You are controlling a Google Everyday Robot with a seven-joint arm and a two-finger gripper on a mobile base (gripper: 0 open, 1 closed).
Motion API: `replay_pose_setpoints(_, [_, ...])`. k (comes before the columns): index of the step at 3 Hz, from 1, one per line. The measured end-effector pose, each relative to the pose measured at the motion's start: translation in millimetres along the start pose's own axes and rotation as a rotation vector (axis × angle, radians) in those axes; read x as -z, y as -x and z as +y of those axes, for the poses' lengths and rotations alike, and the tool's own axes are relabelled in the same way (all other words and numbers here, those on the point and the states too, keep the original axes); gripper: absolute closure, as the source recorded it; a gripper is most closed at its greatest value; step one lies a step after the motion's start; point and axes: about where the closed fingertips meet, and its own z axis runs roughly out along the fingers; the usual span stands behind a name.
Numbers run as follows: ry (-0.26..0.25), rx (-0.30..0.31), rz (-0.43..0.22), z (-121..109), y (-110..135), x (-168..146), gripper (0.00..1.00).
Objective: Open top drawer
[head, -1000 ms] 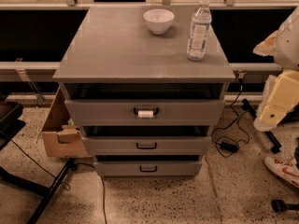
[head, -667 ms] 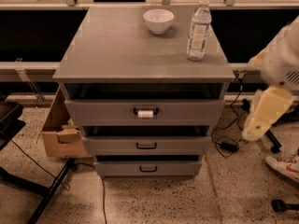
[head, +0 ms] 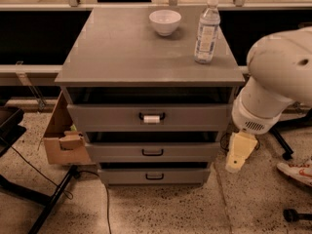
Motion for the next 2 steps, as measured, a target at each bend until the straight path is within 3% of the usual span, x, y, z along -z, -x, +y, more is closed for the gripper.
replay_pose_setpoints(2, [-0.01,0.038,0.083,-20,12,-56,0.0])
